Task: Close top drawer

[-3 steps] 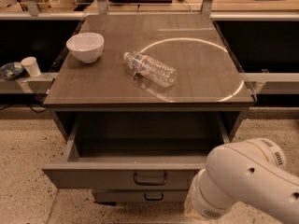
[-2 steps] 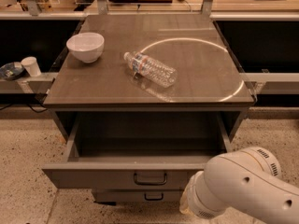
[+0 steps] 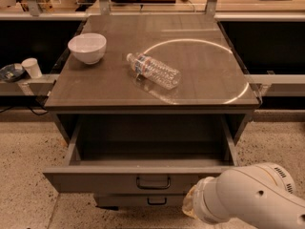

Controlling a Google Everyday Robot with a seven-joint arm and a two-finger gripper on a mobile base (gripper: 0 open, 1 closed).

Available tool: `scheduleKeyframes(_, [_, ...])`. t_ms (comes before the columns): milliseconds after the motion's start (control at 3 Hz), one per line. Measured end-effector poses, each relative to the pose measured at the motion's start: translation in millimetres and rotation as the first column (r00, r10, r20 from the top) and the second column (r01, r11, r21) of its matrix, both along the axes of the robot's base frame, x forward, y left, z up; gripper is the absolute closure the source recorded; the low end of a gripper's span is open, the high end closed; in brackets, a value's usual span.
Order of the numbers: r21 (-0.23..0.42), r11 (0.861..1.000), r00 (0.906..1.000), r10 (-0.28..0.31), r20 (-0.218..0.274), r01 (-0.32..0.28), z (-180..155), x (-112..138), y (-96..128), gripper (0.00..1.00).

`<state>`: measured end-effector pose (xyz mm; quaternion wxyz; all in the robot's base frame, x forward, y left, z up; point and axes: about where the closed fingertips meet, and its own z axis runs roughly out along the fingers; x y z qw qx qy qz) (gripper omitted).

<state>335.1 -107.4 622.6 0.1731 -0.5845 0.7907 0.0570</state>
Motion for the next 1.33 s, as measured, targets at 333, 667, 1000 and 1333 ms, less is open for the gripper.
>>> scheduleKeyframes(333, [0.035,0.999,0.9999,-0.011,0.008,0.011,-6.0,3.9,1.5,0.82])
scheduleKeyframes(667, [0.037,0.999,0.9999,-0.011,0.008,0.011,-6.4,4.0,1.5,0.58])
scheduleKeyframes(1000, [0.037,0.999,0.9999,-0.011,0.008,0.011,-6.4,4.0,1.5,0.36])
scheduleKeyframes(1333, [0.037,0.999,0.9999,-0.011,0.008,0.011,-6.4,4.0,1.5,0.05])
